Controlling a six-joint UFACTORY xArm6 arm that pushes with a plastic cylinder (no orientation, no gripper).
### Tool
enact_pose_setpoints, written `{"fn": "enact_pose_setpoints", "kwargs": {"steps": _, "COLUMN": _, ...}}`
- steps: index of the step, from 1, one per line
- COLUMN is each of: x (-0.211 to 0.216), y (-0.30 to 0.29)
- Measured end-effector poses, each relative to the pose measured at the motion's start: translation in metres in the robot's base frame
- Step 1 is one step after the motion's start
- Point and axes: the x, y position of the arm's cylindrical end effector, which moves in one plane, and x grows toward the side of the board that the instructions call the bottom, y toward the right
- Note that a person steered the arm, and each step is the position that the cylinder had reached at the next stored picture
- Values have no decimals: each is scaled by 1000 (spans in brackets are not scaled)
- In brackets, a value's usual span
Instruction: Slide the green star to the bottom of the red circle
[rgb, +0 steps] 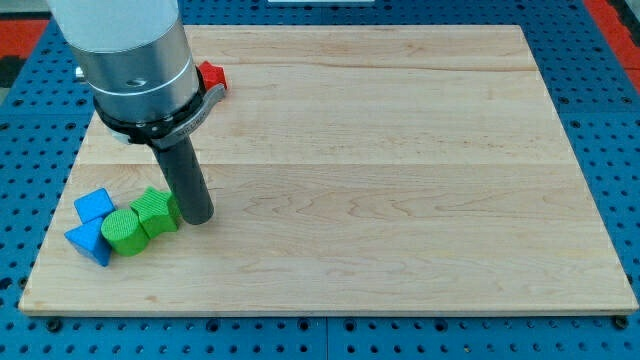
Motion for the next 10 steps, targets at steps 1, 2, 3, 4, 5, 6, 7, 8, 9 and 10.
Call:
{"fn": "enact_pose_setpoints", "kwargs": {"steps": 1, "x": 6, "y": 7}}
{"fn": "enact_pose_setpoints", "kwargs": {"steps": 2, "x": 59, "y": 78}}
{"fn": "enact_pose_setpoints", "kwargs": {"steps": 3, "x": 88, "y": 57}}
{"fn": "enact_pose_setpoints", "kwargs": {"steps": 4, "x": 89, "y": 57}}
{"fn": "enact_pose_setpoints", "kwargs": {"steps": 5, "x": 93, "y": 56}}
{"fn": "enact_pose_setpoints", "kwargs": {"steps": 6, "x": 93, "y": 19}}
{"fn": "enact_pose_setpoints", "kwargs": {"steps": 7, "x": 66, "y": -12}}
{"fn": "enact_pose_setpoints", "kwargs": {"steps": 8, "x": 39, "y": -37}}
{"fn": "enact_pose_setpoints", "kwargs": {"steps": 9, "x": -5, "y": -51}}
{"fn": "enact_pose_setpoints", "kwargs": {"steps": 10, "x": -46, "y": -86}}
